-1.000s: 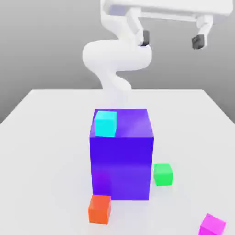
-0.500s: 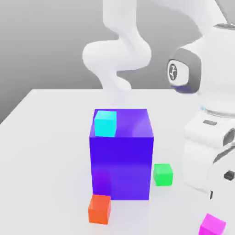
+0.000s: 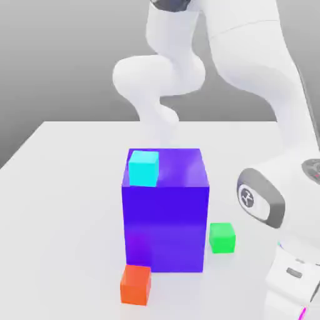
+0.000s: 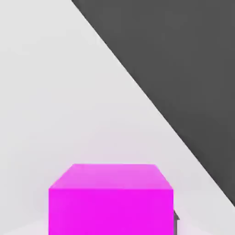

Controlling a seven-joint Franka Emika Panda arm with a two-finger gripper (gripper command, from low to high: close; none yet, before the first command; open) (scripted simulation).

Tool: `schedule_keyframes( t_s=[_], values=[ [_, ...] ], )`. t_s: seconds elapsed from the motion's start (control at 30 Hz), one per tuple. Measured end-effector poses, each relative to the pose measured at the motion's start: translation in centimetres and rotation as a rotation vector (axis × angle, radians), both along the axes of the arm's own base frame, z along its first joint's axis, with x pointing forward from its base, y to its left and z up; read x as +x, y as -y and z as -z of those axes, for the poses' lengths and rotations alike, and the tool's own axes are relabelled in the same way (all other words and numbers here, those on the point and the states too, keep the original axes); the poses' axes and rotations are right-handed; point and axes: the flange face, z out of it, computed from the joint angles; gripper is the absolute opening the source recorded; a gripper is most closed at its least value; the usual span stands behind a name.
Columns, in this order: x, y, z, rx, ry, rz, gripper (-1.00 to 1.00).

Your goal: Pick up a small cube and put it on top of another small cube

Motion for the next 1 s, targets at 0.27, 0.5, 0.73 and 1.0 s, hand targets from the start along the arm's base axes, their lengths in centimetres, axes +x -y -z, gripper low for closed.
schedule_keyframes(
  t_s=[0.27,0.5,0.73,1.0],
  values=[
    [-2.8,1.8,-8.0,-0.050,0.025,-0.074,-1.00],
    [-9.3,5.5,-11.2,-0.090,0.045,-0.216,-1.00],
    [-17.3,8.1,-11.7,-0.038,0.018,-0.371,-1.00],
    [-20.1,8.2,-7.2,0.007,-0.002,-0.435,-1.00]
  ],
)
